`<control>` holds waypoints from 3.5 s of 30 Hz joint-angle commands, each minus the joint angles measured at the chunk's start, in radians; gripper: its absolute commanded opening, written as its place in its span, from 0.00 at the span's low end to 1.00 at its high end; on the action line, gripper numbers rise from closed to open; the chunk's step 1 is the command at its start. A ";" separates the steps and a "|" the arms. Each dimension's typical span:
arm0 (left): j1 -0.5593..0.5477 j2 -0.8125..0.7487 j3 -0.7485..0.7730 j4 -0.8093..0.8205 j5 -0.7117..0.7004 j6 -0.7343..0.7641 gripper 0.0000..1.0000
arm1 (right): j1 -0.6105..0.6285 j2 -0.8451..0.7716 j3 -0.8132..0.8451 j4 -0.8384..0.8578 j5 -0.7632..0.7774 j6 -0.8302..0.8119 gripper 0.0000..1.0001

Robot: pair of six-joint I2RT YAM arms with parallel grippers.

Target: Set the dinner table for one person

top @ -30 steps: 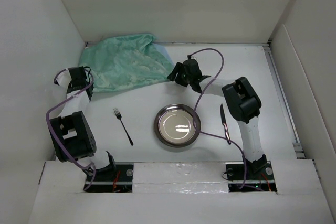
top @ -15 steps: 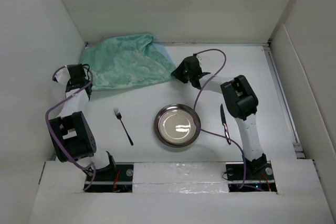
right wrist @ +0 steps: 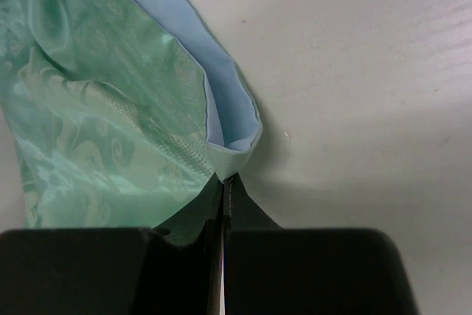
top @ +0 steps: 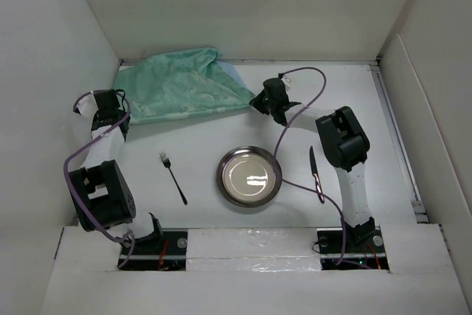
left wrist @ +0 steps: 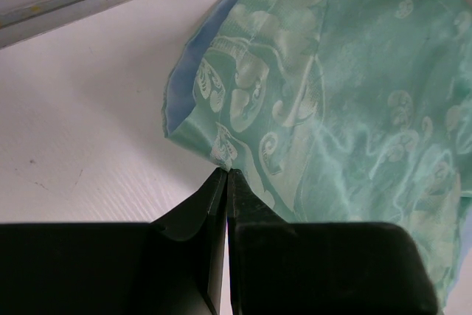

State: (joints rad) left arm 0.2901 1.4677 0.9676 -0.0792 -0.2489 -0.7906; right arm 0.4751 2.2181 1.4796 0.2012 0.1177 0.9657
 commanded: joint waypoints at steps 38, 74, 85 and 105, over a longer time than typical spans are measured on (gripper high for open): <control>-0.163 0.288 0.822 0.102 0.646 0.018 0.00 | -0.144 -0.658 0.375 -0.339 0.114 -0.664 0.00; -0.218 0.028 -0.374 0.639 0.530 -0.082 0.00 | -0.328 -0.561 -0.456 -0.134 -0.210 -0.493 0.00; -0.218 -0.107 -0.478 0.607 0.485 -0.081 0.00 | -0.309 -0.676 -0.619 -0.125 -0.151 -0.463 0.00; -0.218 -0.213 -0.626 0.610 0.534 -0.038 0.14 | -0.331 -0.796 -0.780 -0.111 -0.092 -0.440 0.07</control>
State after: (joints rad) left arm 0.0731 1.2652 0.3634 0.4747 0.2455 -0.8551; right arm 0.1516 1.4586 0.7147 0.0391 -0.0120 0.5289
